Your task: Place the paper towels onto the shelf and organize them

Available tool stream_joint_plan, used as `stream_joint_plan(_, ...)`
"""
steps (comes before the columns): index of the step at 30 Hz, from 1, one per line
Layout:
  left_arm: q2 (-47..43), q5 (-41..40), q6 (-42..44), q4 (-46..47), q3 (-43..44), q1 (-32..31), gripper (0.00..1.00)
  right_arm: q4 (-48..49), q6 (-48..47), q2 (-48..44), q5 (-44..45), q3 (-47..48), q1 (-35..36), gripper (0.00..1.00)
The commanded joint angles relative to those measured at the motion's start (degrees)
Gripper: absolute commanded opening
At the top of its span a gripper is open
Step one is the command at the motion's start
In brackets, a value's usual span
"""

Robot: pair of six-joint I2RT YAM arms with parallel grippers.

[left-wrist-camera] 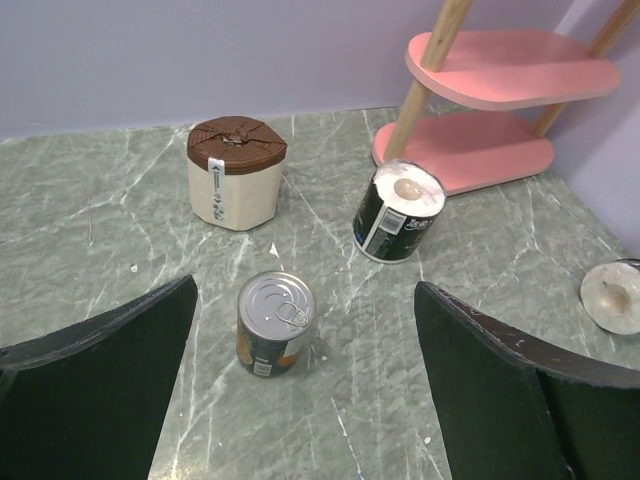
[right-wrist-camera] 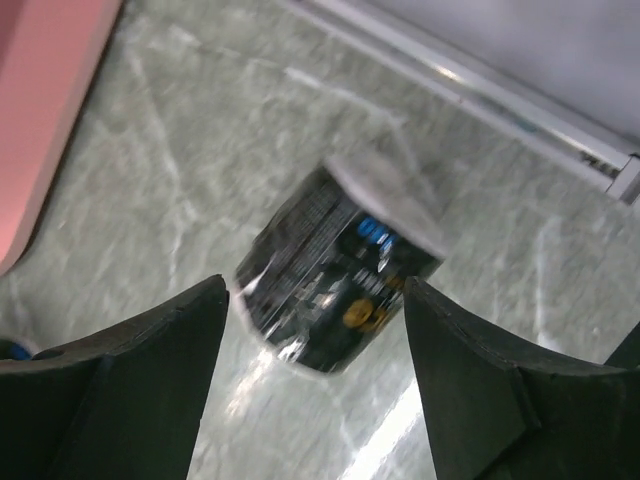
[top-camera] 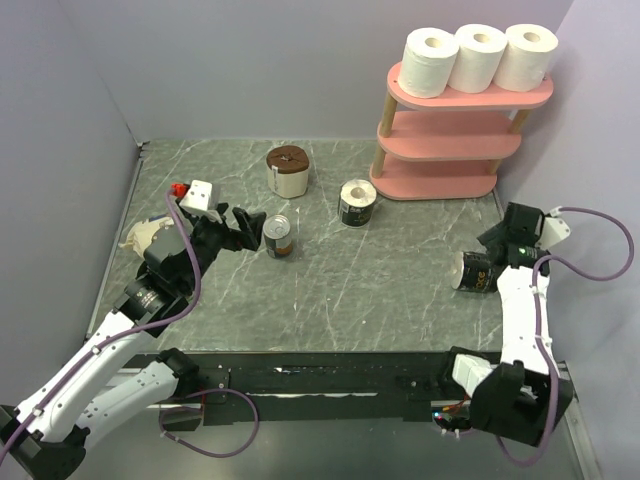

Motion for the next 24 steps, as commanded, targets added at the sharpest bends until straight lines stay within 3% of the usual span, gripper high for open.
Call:
stream_joint_plan(1,0.3,2.3,-1.1,1.3,0.9,-0.1,0.96,9.6,-7.4,1.5,-10.7,-2.9,-6.5,0.79)
stream_joint_plan(8,0.7,1.5,-0.9,1.3,0.5,-0.2,0.96,11.8,-12.1,7.0,-19.8,-3.7,-12.5,0.91)
stream_joint_plan(13,1.3,1.0,-0.7,1.3,0.3,-0.2,0.96,15.0,-13.5,9.5,-28.3,-6.0,-15.3,0.93)
stream_joint_plan(20,2.2,0.7,-0.5,1.3,0.7,-0.2,0.96,21.6,-12.4,8.3,-43.7,-10.7,-13.6,0.85)
stream_joint_plan(24,1.6,0.4,-0.4,1.3,0.8,-0.2,0.96,22.1,-11.2,8.2,-43.1,-11.9,-7.3,0.85)
